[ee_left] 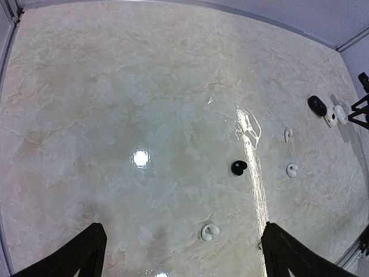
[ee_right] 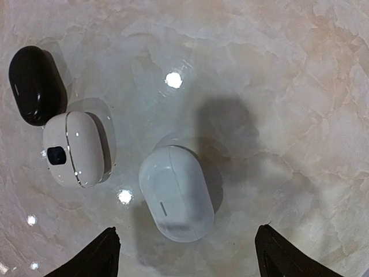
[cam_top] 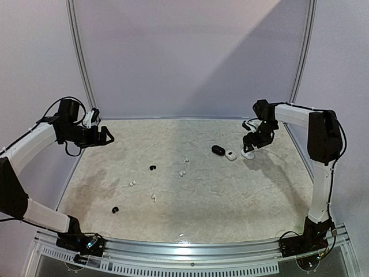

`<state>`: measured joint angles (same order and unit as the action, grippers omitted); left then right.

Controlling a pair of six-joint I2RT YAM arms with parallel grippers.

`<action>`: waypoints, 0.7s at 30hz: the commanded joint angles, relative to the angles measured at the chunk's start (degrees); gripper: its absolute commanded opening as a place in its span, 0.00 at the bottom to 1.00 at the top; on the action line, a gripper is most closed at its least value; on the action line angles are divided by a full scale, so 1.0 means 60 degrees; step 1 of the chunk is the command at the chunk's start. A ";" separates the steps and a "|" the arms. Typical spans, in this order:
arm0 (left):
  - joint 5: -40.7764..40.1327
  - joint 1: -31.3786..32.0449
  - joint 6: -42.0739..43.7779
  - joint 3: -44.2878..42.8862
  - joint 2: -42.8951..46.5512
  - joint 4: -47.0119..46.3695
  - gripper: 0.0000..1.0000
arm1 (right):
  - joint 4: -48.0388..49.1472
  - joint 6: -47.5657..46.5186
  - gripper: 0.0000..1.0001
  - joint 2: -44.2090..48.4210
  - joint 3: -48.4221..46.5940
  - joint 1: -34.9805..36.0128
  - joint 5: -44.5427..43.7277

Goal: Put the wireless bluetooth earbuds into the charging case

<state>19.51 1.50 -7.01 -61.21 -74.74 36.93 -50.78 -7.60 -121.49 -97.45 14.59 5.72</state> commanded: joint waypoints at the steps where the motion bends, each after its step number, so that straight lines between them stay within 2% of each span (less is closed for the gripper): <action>1: -0.0017 0.0073 0.0156 -0.0271 -0.0154 0.0013 0.95 | 0.0400 0.0401 0.81 -0.0561 0.0084 0.0029 0.0107; 6: -0.0036 0.0073 0.0141 -0.0257 -0.0196 -0.0111 0.94 | 0.0793 0.0615 0.75 -0.0788 0.0300 0.0073 -0.0190; 11: -0.0047 0.0073 0.0107 -0.0257 -0.0203 -0.0212 0.94 | 0.0874 0.0714 0.63 -0.1058 0.0234 0.0157 -0.0229; 14: -0.0038 0.0073 0.0159 -0.0286 -0.0172 -0.0235 0.94 | 0.0885 0.0584 0.59 -0.1059 0.0337 0.0278 -0.0143; 19: -0.0244 0.0095 0.0274 -0.0286 -0.0113 -0.0268 0.92 | 0.0755 0.0306 0.41 -0.0997 0.0371 0.0393 -0.0164; 21: -0.0264 0.0113 0.0247 -0.0321 -0.0090 -0.0227 0.90 | 0.0786 0.0251 0.36 -0.0778 0.0410 0.0409 -0.0273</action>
<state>18.76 1.50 -6.35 -61.56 -75.50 35.90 -46.00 -5.28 -126.52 -96.16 16.27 4.67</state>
